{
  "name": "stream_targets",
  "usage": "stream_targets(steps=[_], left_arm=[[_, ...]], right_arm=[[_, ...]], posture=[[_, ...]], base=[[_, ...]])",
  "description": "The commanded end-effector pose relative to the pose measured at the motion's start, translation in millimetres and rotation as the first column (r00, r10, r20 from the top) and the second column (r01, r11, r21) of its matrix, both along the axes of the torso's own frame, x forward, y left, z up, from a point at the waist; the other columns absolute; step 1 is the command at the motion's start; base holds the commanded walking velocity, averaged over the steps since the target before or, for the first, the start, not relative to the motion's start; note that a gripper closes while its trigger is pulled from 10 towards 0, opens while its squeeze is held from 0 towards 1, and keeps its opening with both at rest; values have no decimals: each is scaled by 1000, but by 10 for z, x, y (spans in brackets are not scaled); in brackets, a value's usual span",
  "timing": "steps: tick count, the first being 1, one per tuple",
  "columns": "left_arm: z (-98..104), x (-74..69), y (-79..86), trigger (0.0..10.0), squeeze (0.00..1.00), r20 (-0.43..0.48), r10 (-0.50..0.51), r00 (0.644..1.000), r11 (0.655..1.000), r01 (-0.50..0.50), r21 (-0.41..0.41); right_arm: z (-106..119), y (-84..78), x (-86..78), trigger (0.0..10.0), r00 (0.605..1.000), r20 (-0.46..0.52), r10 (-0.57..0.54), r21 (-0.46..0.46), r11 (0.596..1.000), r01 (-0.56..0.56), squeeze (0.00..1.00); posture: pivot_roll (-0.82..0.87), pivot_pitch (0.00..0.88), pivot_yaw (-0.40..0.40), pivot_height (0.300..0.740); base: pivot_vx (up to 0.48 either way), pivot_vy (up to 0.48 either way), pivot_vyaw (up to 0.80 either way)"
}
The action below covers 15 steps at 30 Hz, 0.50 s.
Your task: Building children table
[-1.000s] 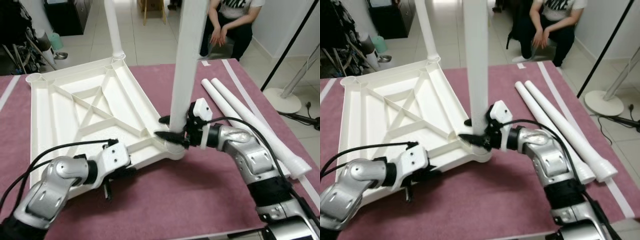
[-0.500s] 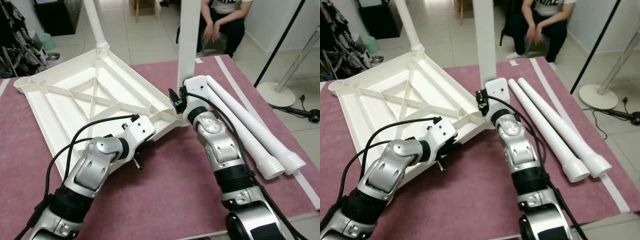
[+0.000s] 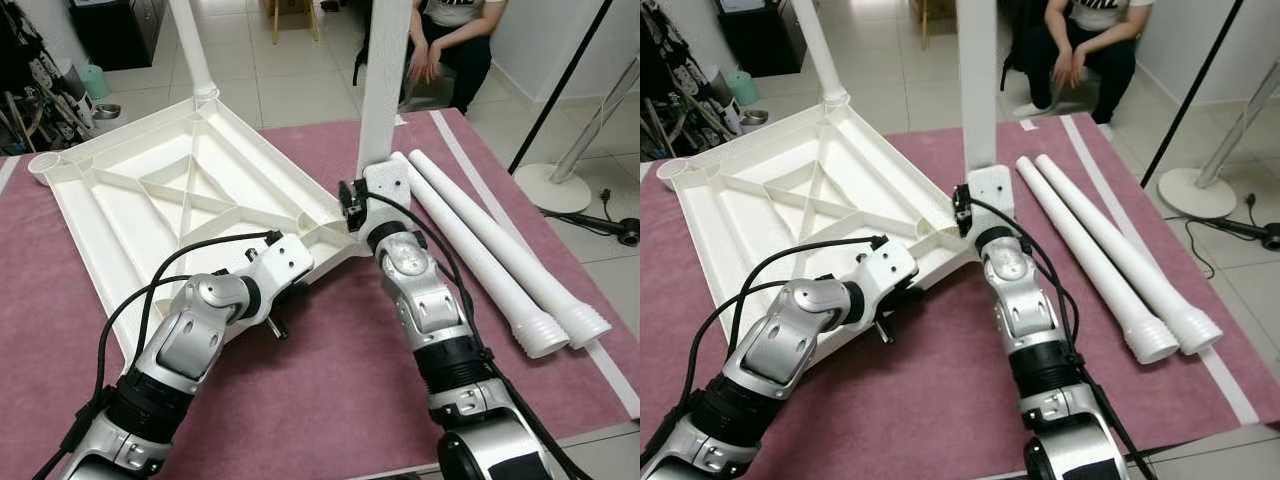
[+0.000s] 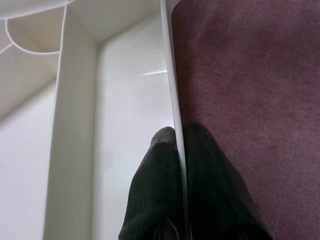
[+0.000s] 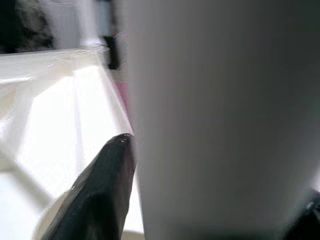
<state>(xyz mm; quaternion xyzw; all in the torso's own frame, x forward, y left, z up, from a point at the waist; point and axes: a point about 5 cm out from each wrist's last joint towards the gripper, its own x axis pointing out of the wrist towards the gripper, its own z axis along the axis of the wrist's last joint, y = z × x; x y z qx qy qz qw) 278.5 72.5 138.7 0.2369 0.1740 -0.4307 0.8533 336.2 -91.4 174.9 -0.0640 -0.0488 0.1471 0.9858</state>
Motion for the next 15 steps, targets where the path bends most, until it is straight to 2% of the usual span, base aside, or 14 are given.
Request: stream_targets(steps=[1,2,3,4,5,7,8,9,11,12,13,15], left_arm=[[516,56,-100,10000,0,295,45,954,996,-21,-85],[507,-15,-23,10000,0,291,-8,957,997,29,-69],[485,-102,71,10000,0,288,-75,955,995,89,-38],[470,-162,125,10000,0,285,-121,951,991,131,-15],[470,-162,125,10000,0,285,-121,951,991,131,-15],[396,-304,259,10000,0,253,-215,943,976,214,32],[396,-304,259,10000,0,253,-215,943,976,214,32],[347,-358,313,10000,0,232,-247,941,969,240,57],[347,-358,313,10000,0,232,-247,941,969,240,57],[296,-404,361,10000,0,209,-272,939,962,262,75],[296,-404,361,10000,0,209,-272,939,962,262,75],[208,-478,423,10000,0,165,-322,932,946,311,90]], right_arm=[[-35,354,-119,10000,977,-22,210,34,977,-209,0],[24,338,-220,10000,921,-13,390,38,920,-390,0],[40,283,-348,10000,832,-29,554,19,833,-553,0],[36,246,-439,10000,766,-50,641,6,767,-642,0],[36,246,-439,10000,766,-50,641,6,767,-642,0],[-59,90,-616,10000,634,-147,759,-35,637,-770,0],[-59,90,-616,10000,634,-147,759,-35,637,-770,0],[-108,17,-684,10000,581,-194,790,-41,586,-810,0],[-108,17,-684,10000,581,-194,790,-41,586,-810,0],[-156,-50,-727,10000,540,-242,806,-39,548,-836,0],[-156,-50,-727,10000,540,-242,806,-39,548,-836,0],[-213,-127,-741,10000,495,-298,816,-31,510,-860,0]], posture=[[59,0,64,740],[59,0,64,740],[59,0,64,740],[59,0,64,740],[59,0,64,740],[70,0,60,740],[70,0,60,740],[72,0,59,740],[72,0,59,740],[73,0,59,740],[73,0,59,740],[68,0,62,740]], base=[[0,0,0],[0,0,0],[0,0,0],[0,0,0],[0,0,0],[0,0,0],[0,0,0],[0,0,0],[0,0,0],[0,0,0],[0,0,0],[0,0,0]])
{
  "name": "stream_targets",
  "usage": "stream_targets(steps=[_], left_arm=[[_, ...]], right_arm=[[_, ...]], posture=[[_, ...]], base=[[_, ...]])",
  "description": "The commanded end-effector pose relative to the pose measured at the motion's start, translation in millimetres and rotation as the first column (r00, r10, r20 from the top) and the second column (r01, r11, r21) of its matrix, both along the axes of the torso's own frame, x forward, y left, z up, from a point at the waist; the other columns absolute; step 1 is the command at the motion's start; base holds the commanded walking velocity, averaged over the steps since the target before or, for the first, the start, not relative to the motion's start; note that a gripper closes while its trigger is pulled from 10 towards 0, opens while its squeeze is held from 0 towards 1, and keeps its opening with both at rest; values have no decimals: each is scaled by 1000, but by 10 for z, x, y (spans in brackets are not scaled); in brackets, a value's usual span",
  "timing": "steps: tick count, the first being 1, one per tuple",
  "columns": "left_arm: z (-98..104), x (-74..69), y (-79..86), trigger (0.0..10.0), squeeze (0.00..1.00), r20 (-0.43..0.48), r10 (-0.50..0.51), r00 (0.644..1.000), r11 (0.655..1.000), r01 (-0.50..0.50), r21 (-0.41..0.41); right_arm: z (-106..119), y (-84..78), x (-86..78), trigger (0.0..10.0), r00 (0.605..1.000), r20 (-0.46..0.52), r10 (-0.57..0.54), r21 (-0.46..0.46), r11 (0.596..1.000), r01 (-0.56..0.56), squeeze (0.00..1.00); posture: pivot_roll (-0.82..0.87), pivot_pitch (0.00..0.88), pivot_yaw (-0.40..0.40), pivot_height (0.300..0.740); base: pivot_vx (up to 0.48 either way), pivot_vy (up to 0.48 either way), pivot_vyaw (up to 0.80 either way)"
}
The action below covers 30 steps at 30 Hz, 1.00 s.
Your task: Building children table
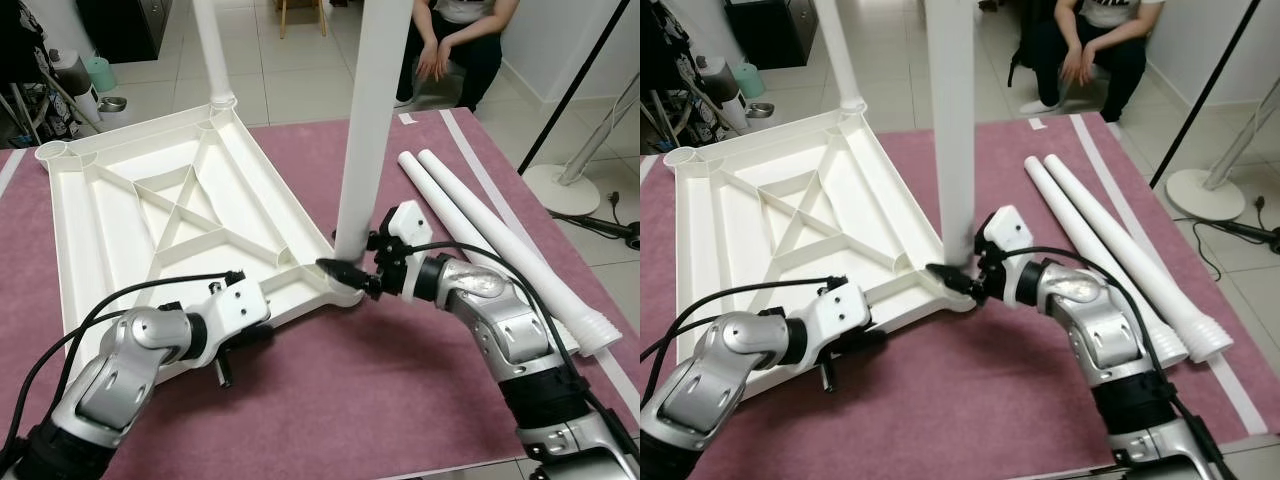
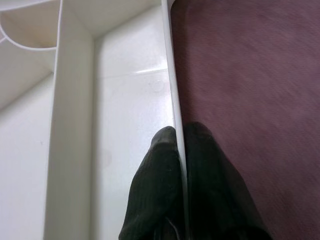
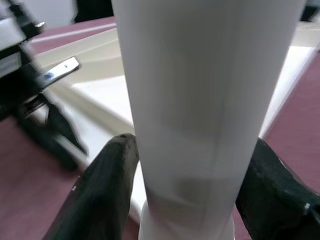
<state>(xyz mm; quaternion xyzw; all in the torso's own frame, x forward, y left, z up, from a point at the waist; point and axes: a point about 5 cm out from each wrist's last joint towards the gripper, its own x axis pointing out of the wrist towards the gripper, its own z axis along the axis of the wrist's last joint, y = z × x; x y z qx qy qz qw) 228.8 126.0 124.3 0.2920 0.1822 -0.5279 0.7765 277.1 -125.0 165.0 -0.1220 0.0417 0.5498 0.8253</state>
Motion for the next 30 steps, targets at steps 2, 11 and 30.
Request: stream_targets(steps=[2,11,30], left_arm=[[322,-16,-90,10000,0,193,-108,975,992,119,-49],[377,57,-175,10000,0,196,-12,980,988,42,-149],[667,678,-815,10000,0,348,313,884,939,-232,-254]], right_arm=[[-133,191,-142,10000,981,-91,173,1,985,-174,0],[-151,266,56,0,997,-39,61,-6,998,-62,0],[-275,773,485,0,655,12,-756,82,654,752,0]], posture=[[68,0,62,740],[69,0,57,740],[49,0,72,740]], base=[[0,0,0],[0,0,0],[0,0,0]])
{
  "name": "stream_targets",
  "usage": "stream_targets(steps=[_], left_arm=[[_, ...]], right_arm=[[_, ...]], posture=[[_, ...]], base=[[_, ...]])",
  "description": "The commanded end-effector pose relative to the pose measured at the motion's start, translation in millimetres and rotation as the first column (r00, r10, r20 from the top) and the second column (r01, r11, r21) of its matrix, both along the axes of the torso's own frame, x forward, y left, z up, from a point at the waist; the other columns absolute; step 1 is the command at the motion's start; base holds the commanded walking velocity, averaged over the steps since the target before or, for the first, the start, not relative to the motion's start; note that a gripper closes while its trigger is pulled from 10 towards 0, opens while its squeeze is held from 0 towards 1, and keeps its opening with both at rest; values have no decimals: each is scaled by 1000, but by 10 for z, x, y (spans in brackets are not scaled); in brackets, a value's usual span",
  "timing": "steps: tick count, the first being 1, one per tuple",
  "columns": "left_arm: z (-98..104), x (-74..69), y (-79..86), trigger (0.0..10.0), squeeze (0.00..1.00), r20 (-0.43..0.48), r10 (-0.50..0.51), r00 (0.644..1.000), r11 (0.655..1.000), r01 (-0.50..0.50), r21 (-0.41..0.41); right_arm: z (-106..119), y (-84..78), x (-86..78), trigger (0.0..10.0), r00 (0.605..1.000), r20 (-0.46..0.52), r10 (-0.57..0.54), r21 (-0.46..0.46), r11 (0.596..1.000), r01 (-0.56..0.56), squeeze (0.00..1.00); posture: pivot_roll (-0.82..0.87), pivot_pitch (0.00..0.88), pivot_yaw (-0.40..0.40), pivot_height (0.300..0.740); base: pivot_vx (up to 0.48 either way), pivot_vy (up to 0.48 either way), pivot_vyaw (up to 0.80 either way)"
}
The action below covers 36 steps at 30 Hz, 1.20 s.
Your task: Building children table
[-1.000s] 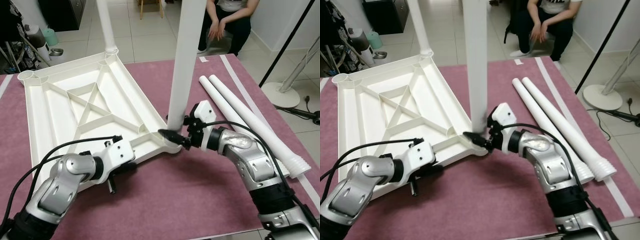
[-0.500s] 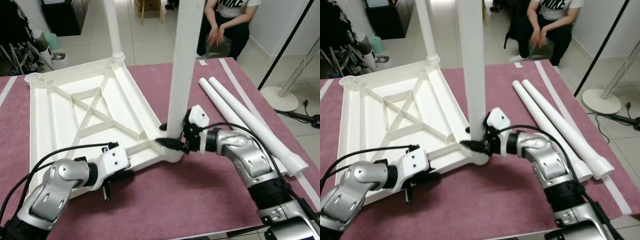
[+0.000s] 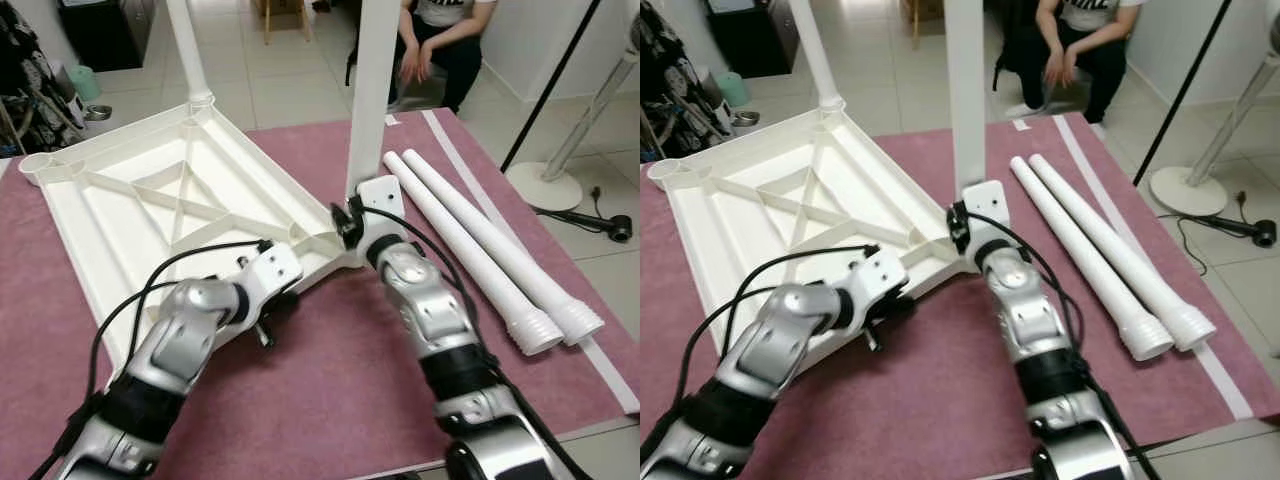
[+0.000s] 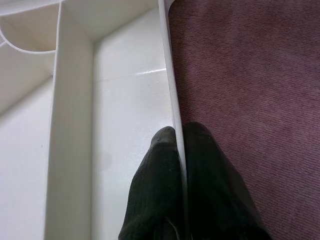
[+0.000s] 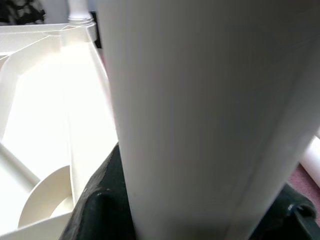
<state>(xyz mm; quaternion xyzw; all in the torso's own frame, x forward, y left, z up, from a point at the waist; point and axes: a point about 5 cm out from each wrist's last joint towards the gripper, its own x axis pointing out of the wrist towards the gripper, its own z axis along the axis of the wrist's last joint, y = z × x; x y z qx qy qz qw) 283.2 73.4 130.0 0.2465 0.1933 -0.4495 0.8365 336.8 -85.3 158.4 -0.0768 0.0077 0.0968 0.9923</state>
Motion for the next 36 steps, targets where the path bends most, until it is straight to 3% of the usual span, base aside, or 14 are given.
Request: stream_targets(steps=[1,4,5,11,12,13,14,16,21,22,23,25,28,36], left_arm=[[628,138,-290,10000,0,391,108,914,991,-65,-121],[644,141,-289,10000,0,392,110,914,990,-66,-122],[654,143,-273,10000,0,391,112,914,990,-69,-123],[648,142,-209,10000,0,384,135,913,988,-95,-122],[637,134,-172,10000,0,380,143,914,987,-105,-121],[630,128,-138,10000,0,376,146,915,987,-109,-118],[628,103,-105,10000,0,366,132,921,988,-94,-120],[628,66,-82,10000,0,359,104,927,991,-65,-120],[597,-100,10,10000,0,334,-19,942,992,58,-109],[583,-156,55,10000,0,324,-58,944,990,97,-103],[583,-156,55,10000,0,324,-58,944,990,97,-103],[537,-311,188,10000,0,298,-172,939,977,201,-70],[484,-449,325,10000,0,259,-265,929,960,280,-25],[417,-597,506,10000,0,211,-324,922,945,325,31]], right_arm=[[-191,393,-104,0,991,-81,106,-2,994,-107,0],[-174,417,-95,0,992,-70,109,12,994,-109,0],[-148,425,-87,10000,993,-52,108,17,994,-108,0],[-74,432,-76,10000,992,-8,123,51,991,-122,0],[-40,422,-80,10000,989,11,147,69,987,-147,1000],[-3,430,-88,10000,984,28,174,108,978,-176,1000],[62,450,-118,10000,966,53,251,143,956,-256,0],[128,466,-165,10000,937,79,339,176,921,-348,0],[221,412,-440,10000,750,108,653,149,735,-661,0],[199,343,-526,10000,684,78,726,131,672,-729,0],[199,343,-526,10000,684,78,726,131,672,-729,0],[101,136,-685,10000,550,-29,835,77,550,-831,0],[-6,-59,-757,10000,471,-137,871,46,481,-876,0],[-71,-186,-680,10000,431,-211,877,54,451,-891,0]], posture=[[51,0,71,740],[52,0,70,740],[52,0,69,740],[55,0,66,740],[59,0,64,740],[62,0,62,740],[62,0,62,740],[62,0,62,740],[67,0,64,740],[67,0,64,740],[67,0,64,740],[67,0,66,740],[71,0,63,740],[76,0,54,740]], base=[[0,0,0],[0,0,0],[0,0,0],[0,0,0],[0,0,0],[0,0,0],[0,0,0],[0,0,0],[0,0,0],[0,0,0],[0,0,0],[0,0,0],[0,0,0],[0,0,0]])
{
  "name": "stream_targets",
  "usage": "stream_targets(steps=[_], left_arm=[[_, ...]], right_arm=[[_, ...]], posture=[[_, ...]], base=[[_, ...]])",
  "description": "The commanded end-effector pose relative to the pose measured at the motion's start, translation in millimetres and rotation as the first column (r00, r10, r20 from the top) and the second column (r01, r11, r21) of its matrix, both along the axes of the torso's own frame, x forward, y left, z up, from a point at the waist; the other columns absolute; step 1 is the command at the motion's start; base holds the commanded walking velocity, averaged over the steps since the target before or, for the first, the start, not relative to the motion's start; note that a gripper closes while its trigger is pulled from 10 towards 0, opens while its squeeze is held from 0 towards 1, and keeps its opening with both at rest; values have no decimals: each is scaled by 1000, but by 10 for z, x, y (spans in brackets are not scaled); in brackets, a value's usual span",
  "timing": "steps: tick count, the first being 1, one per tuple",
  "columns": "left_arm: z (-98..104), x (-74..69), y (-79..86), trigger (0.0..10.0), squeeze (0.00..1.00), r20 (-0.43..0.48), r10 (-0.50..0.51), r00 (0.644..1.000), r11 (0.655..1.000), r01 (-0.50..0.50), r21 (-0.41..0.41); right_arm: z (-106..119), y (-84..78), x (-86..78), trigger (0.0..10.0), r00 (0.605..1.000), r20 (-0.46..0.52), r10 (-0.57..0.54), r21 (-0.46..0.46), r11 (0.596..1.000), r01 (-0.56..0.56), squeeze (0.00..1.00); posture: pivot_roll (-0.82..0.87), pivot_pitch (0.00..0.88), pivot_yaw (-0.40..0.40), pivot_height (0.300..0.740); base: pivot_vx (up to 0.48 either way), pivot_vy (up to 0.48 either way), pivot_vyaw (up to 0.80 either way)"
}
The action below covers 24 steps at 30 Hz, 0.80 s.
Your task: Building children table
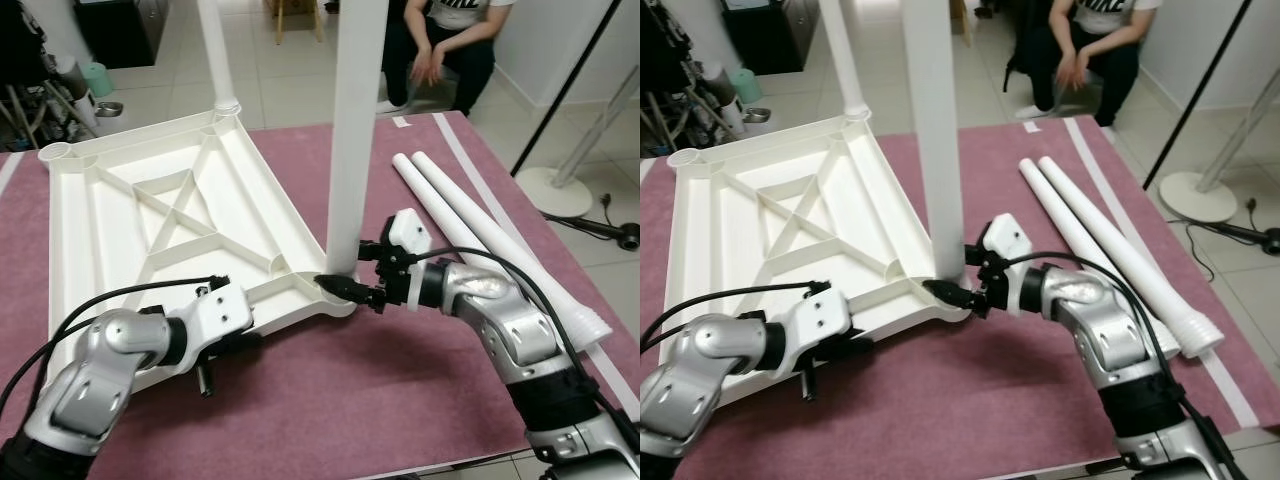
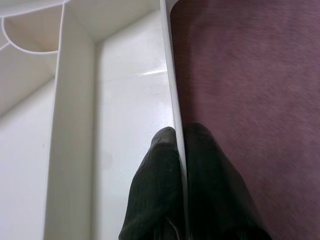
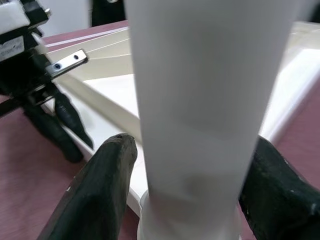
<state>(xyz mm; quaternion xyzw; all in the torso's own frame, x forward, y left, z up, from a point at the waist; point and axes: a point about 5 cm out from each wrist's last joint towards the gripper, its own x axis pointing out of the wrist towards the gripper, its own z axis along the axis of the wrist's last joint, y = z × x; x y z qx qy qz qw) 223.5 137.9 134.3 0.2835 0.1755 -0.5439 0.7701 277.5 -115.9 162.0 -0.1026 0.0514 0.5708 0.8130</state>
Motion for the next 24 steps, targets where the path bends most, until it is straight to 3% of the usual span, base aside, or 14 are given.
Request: stream_targets(steps=[1,5,6,9,13,16,17,18,19,21,23,24], left_arm=[[371,-17,-123,10000,0,213,-89,973,993,104,-61],[370,-22,-118,10000,0,213,-86,973,993,101,-61],[371,-13,-132,10000,0,218,-72,973,993,90,-72],[382,21,-180,10000,0,233,-36,972,993,61,-103],[412,92,-257,10000,0,255,30,966,989,8,-149],[422,282,-357,10000,0,283,174,943,977,-129,-170],[422,282,-357,10000,0,283,174,943,977,-129,-170],[435,371,-413,10000,0,289,233,928,965,-185,-185],[435,371,-413,10000,0,289,233,928,965,-185,-185],[504,563,-565,10000,0,304,344,888,932,-283,-227],[571,672,-682,10000,0,320,390,863,914,-320,-250],[571,672,-682,10000,0,320,390,863,914,-320,-250]], right_arm=[[-105,144,-47,10000,993,-64,96,-7,995,-96,0],[-95,178,-18,10000,992,-67,105,0,994,-105,0],[-86,249,12,0,992,-67,108,12,994,-108,0],[-112,344,43,0,995,-55,87,12,996,-86,0],[-146,397,100,0,999,-28,-33,12,999,33,0],[-181,485,180,0,975,-5,-221,17,975,221,0],[-181,485,180,0,975,-5,-221,17,975,221,0],[-197,520,230,0,950,20,-312,9,950,312,0],[-197,520,230,0,950,20,-312,9,950,312,0],[-225,607,349,0,858,61,-510,5,860,511,0],[-245,638,432,0,767,60,-639,8,768,640,0],[-245,638,432,0,767,60,-639,8,768,640,0]], posture=[[78,0,51,740],[82,0,47,740],[87,0,40,740],[90,0,33,740],[89,0,32,740],[81,0,32,740],[81,0,32,740],[79,0,34,740],[79,0,34,740],[72,0,41,740],[76,0,40,740],[76,0,40,740]], base=[[0,0,0],[0,0,0],[0,0,0],[0,0,0],[0,0,0],[0,0,0],[0,0,0],[0,0,0],[0,0,0],[0,0,0],[0,0,0],[0,0,0]])
